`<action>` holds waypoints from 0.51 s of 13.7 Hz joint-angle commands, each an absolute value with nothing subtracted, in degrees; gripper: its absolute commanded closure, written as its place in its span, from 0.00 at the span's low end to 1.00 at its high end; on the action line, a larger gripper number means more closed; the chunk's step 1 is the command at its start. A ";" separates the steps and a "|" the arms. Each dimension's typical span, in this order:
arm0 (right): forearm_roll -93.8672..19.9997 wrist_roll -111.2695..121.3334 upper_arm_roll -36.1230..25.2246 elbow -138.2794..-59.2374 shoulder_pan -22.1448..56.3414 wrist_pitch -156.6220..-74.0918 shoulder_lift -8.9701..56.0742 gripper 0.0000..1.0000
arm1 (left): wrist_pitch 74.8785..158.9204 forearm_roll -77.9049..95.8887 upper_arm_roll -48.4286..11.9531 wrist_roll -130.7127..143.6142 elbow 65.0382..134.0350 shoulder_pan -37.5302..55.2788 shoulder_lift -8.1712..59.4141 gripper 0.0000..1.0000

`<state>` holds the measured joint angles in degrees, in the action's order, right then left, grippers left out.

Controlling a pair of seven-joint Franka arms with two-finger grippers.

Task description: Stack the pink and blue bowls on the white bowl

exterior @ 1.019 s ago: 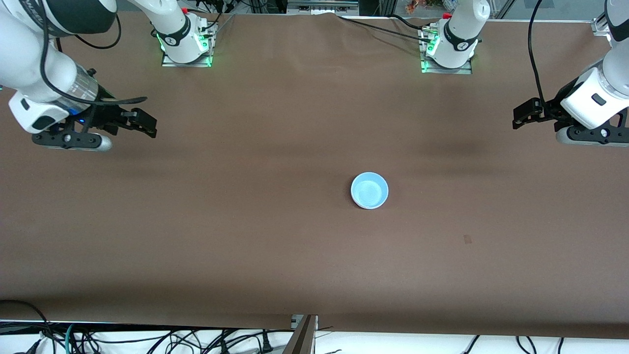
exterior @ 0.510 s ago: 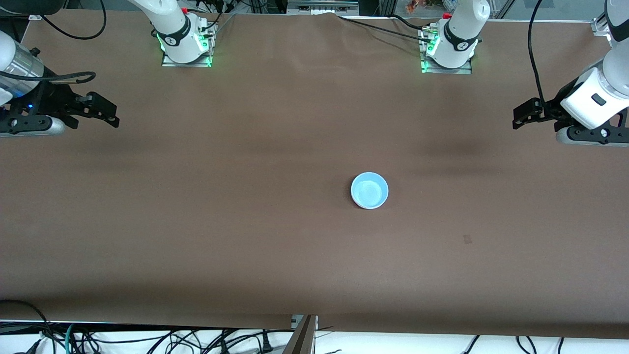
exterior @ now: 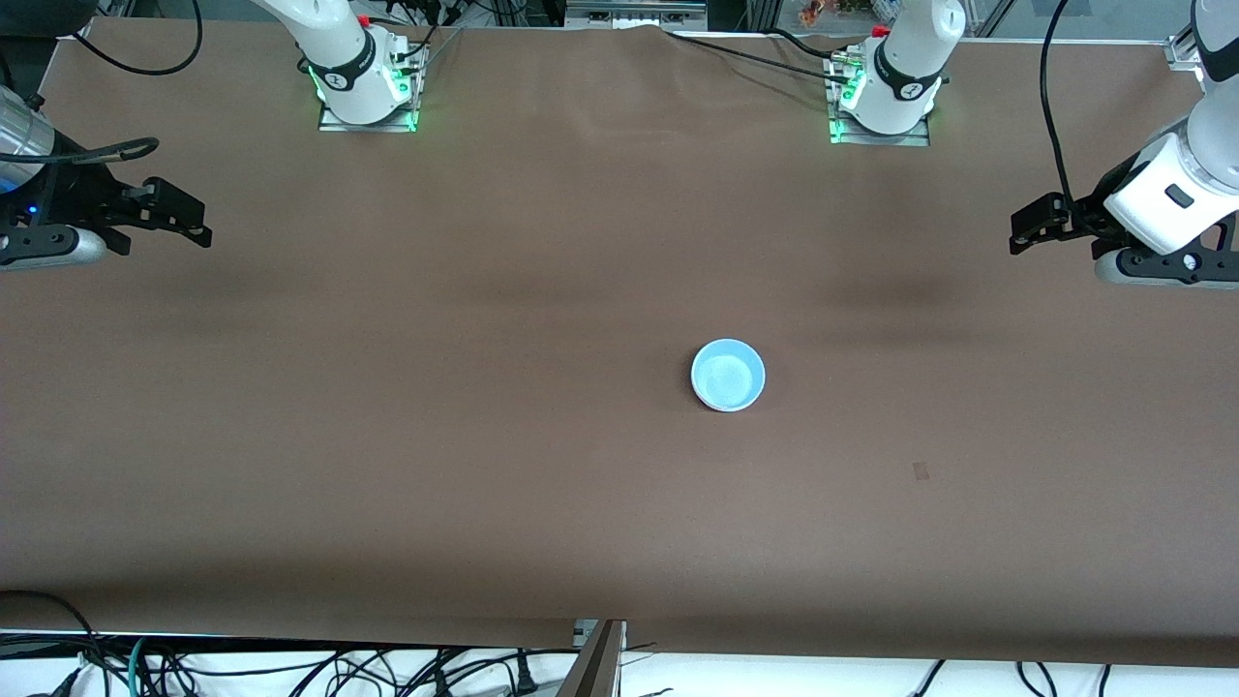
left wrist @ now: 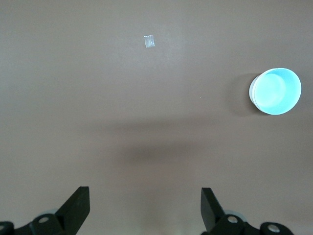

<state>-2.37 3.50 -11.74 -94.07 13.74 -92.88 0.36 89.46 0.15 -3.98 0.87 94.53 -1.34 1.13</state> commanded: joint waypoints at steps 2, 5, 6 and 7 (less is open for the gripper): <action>-1.76 4.48 -11.51 -95.10 13.71 -92.37 -1.05 0.01 | 88.42 -0.62 -4.13 1.32 93.08 -1.41 1.76 0.00; -1.76 4.40 -11.43 -95.10 13.71 -92.20 -1.05 0.01 | 88.16 -0.62 -4.13 1.14 93.08 -1.41 1.76 0.00; -1.76 4.31 -11.34 -95.10 13.71 -92.20 -1.05 0.01 | 87.46 -0.62 -4.13 0.97 93.08 -1.58 1.76 0.00; -1.76 4.22 -11.34 -95.10 13.71 -92.20 -1.05 0.01 | 87.28 -0.62 -4.13 0.88 93.08 -1.67 1.76 0.00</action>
